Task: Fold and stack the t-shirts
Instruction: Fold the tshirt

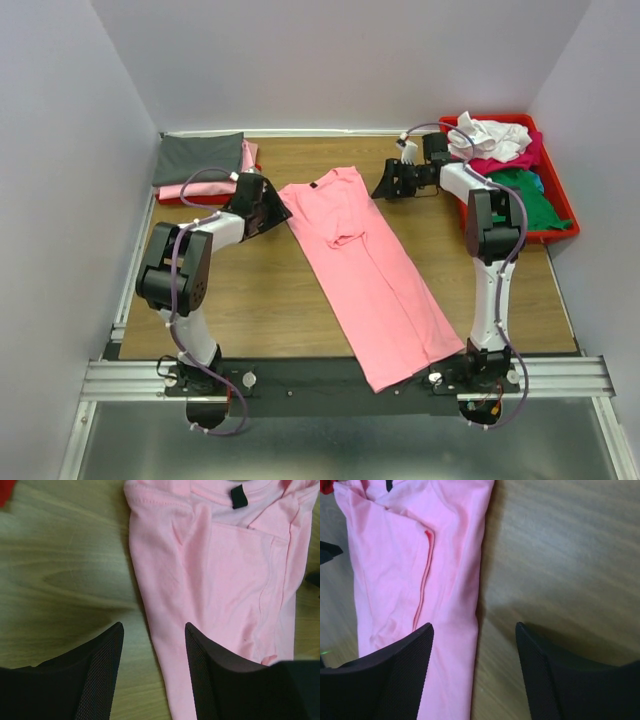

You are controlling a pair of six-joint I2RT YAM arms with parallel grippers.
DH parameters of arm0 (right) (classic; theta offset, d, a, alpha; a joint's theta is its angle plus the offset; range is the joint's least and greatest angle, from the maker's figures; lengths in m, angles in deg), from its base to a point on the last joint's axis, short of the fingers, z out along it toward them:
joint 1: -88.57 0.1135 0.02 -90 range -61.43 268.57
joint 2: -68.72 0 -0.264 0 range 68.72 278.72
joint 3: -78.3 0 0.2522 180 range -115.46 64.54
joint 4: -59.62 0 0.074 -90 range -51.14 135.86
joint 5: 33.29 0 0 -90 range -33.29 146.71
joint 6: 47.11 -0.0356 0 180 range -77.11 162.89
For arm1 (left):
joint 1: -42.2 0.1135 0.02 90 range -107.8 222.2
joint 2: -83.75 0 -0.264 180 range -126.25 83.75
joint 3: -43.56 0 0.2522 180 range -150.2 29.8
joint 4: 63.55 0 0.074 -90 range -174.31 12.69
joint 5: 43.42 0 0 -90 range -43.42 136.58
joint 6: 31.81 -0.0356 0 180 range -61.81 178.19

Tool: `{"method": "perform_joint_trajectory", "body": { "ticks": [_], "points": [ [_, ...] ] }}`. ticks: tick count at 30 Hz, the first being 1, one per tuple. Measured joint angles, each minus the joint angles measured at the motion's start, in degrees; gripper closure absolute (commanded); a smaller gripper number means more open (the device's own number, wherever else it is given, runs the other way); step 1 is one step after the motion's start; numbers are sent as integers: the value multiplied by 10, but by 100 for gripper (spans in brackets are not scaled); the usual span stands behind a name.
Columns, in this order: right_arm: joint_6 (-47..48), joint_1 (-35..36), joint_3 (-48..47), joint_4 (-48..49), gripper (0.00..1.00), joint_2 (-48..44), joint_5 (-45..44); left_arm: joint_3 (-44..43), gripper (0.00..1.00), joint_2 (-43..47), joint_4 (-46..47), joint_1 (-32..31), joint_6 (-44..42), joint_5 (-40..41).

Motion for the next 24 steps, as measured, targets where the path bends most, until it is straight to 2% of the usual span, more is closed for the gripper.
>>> {"method": "perform_joint_trajectory", "body": {
  "ticks": [2, 3, 9, 11, 12, 14, 18, 24],
  "points": [
    [-21, 8, -30, 9, 32, 23, -1, -18, 40, -14, -1, 6, -8, -1],
    [-30, 12, -42, 10, 37, 33, -1, -28, 40, -22, -2, 10, -13, -3],
    [-72, 27, -109, 23, 44, 82, -2, -94, 43, -79, -12, 23, -38, -14],
    [-85, 29, -129, 26, 53, 97, -1, -116, 47, -99, -18, 26, -46, -19],
    [-92, 29, -141, 27, 62, 106, -1, -123, 48, -106, -20, 27, -49, -21],
    [-99, 30, -155, 27, 68, 117, -1, -148, 53, -119, -36, 28, -60, -26],
    [-122, 30, -188, 25, 90, 146, 5, -210, 62, -155, -64, 30, -78, -33],
    [-147, 31, -229, 17, 100, 173, 7, -301, 76, -198, -109, 35, -100, -45]
  ]
}}
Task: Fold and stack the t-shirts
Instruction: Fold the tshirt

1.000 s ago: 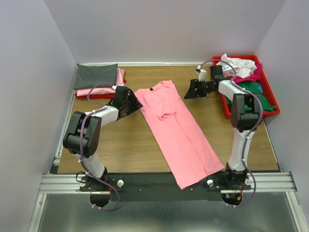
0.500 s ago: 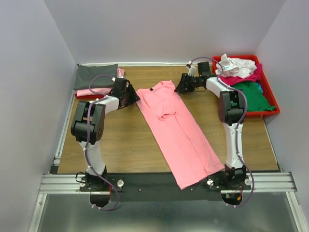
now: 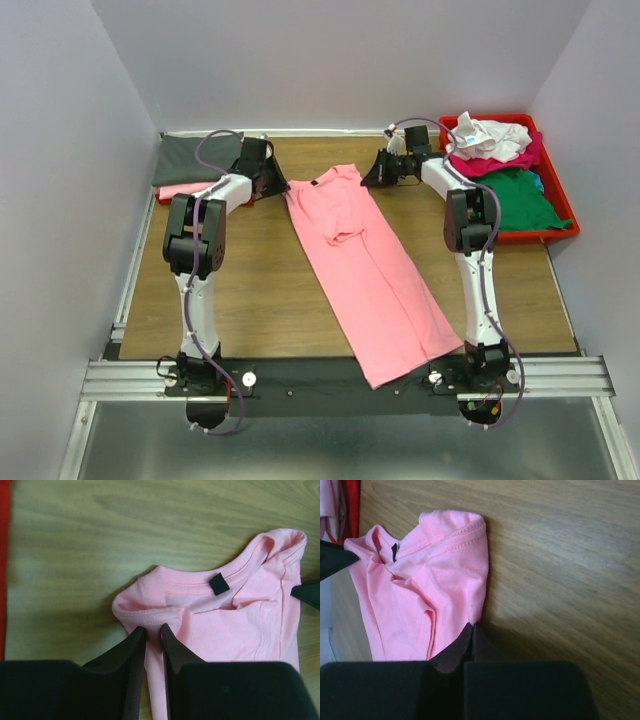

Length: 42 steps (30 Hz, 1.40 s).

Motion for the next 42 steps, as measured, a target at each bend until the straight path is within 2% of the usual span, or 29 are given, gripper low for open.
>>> {"method": "perform_joint_trajectory", "body": {
  "ticks": [5, 11, 13, 19, 21, 22, 23, 24, 25, 27, 28, 30, 31, 33, 34, 36, 39, 42],
  "points": [
    [-23, 0, -47, -6, 100, 23, -19, -91, 81, -59, -30, 6, -10, -17],
    [-60, -9, -118, -11, 100, 57, -59, -206, 80, -122, -69, 12, -9, -30],
    [-69, -15, -135, -10, 100, 64, -71, -247, 78, -141, -82, 14, -9, -33],
    [-98, -36, -169, 0, 99, 76, -106, -410, 65, -219, -104, 20, -3, -75],
    [-105, -43, -171, 7, 88, 79, -111, -434, 61, -231, -105, 21, -3, -90],
    [-107, -45, -171, 10, 73, 80, -113, -438, 59, -232, -105, 23, -3, -98],
    [-111, -46, -171, 10, 68, 82, -114, -438, 59, -232, -106, 24, -9, -106],
    [-110, -47, -171, 11, 56, 84, -115, -438, 59, -232, -106, 24, -10, -109],
    [-106, -47, -171, 11, 50, 84, -115, -436, 58, -230, -107, 25, -18, -112],
    [-101, -46, -171, 12, 41, 84, -111, -417, 58, -216, -112, 26, -38, -112],
    [-93, -45, -168, 14, 29, 80, -111, -404, 57, -206, -119, 27, -51, -111],
    [-68, -45, -137, 23, 16, 58, -109, -360, 57, -169, -123, 28, -83, -99],
    [-50, -45, -107, 23, 1, 33, -113, -319, 53, -132, -123, 27, -103, -89],
    [-8, -45, -41, 22, 0, -22, -116, -217, 44, -33, -105, 22, -150, -60],
    [9, -45, -11, 19, 0, -48, -117, -161, 24, 22, -93, 19, -183, -45],
    [80, -46, 80, 17, 0, -129, -118, -80, 4, 133, -48, 7, -226, -31],
    [213, -49, 231, 14, 0, -290, -101, 65, 2, 340, 46, -16, -267, -75],
    [409, -56, 384, -13, 0, -484, -32, 129, 4, 459, 115, -31, -296, -172]
  ]
}}
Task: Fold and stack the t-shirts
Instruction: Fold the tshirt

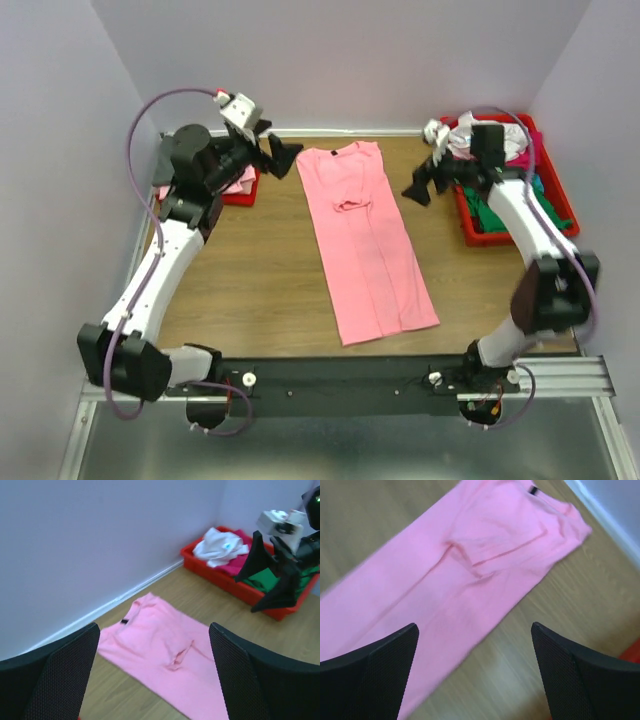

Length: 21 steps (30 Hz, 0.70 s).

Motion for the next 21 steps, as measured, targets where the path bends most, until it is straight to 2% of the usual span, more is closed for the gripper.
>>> {"method": "perform_joint_trajectory", "body": {
  "ticks": [2, 4, 5, 6, 7, 9, 10, 14, 17, 21],
  "points": [
    [214, -4, 74, -74, 1, -119, 53, 23, 7, 34, 7, -26, -21, -14],
    [384, -6, 113, -191, 5, -203, 80, 58, 18, 54, -19, -125, -53, 8],
    [476, -5, 124, -257, 5, -223, 92, 71, 25, 50, -41, -180, -63, 23],
    [541, -3, 131, -305, 6, -229, 94, 82, 28, 46, -57, -222, -68, 32],
    [591, -3, 148, -349, 7, -229, 95, 103, 29, 41, -80, -294, -67, 54],
    [680, -4, 207, -417, 8, -220, 81, 140, 30, 39, -120, -396, -60, 83],
    [693, -4, 227, -433, 8, -219, 77, 164, 30, 41, -139, -446, -50, 108],
    [757, -5, 295, -505, 9, -245, 69, 213, 29, 38, -183, -554, 2, 209],
    [769, -5, 304, -530, 9, -261, 73, 215, 30, 7, -201, -607, 29, 269],
    [766, -5, 310, -535, 9, -262, 84, 202, 34, -90, -217, -653, 59, 332]
  ]
}}
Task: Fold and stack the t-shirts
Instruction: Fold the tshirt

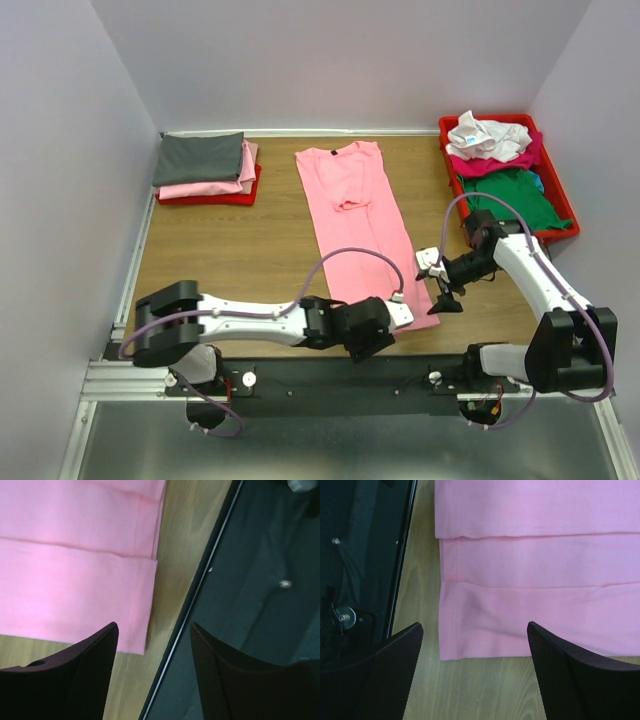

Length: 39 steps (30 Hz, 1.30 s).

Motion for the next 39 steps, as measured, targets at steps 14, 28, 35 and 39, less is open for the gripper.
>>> {"method": "perform_joint_trajectory", "body": {
  "ticks": [14, 28, 35, 39],
  "points": [
    [-36, 0, 32, 19, 10, -10, 2, -49, 49, -111, -59, -19, 22, 106],
    [-43, 0, 58, 35, 11, -19, -19, -52, 53, -137, -81, -19, 45, 112],
    [-47, 0, 70, 45, 11, -31, -32, -49, 83, -140, -72, -20, 81, 117],
    [-47, 0, 75, 52, 11, -33, -34, -42, 100, -137, -63, -21, 97, 127]
  ]
}}
